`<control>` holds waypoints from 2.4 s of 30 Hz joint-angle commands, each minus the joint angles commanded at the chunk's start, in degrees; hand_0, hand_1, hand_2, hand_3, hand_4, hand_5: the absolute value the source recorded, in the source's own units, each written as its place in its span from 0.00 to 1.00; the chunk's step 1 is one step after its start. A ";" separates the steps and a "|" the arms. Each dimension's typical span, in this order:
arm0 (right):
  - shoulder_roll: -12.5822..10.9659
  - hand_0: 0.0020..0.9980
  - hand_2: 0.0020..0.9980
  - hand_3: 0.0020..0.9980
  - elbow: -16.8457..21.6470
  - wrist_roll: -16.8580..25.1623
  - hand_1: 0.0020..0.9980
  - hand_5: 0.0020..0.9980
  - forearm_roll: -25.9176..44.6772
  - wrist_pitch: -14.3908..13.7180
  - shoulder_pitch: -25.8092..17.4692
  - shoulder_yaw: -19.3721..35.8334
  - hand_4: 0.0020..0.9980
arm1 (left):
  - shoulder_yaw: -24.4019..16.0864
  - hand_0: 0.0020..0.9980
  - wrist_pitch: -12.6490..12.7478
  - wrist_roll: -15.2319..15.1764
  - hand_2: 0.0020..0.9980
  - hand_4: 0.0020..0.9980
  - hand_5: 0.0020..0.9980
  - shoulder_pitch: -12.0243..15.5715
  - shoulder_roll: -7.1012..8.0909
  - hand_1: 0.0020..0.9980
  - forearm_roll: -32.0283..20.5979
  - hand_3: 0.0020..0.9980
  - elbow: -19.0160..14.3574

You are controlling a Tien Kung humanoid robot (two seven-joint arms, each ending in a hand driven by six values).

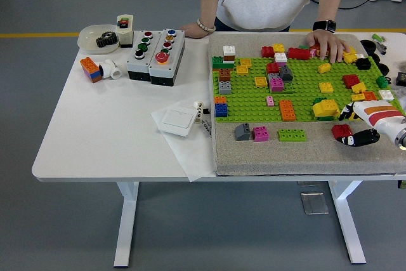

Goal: Pick up the brick,pile it on top of brick,press brick,pick up the brick,pile it on top of brick,press brick

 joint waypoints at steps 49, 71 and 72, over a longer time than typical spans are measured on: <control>0.64 0.57 0.53 0.51 -2.67 0.26 0.50 0.37 -0.46 -2.61 0.13 -1.45 0.77 | -0.51 0.79 -0.13 0.36 0.82 0.66 0.66 0.15 -0.13 0.80 0.98 0.64 -0.05; -1.09 0.57 0.53 0.51 7.01 -0.55 0.50 0.37 -3.46 -3.43 0.87 1.66 0.75 | -0.23 0.79 -0.07 0.16 0.82 0.66 0.66 -0.08 -0.05 0.80 0.44 0.64 0.02; -1.08 0.57 0.53 0.51 6.78 -0.40 0.50 0.37 -3.40 -3.52 1.45 1.27 0.75 | -0.23 0.79 -0.08 0.17 0.82 0.66 0.66 -0.10 -0.05 0.80 0.45 0.64 0.02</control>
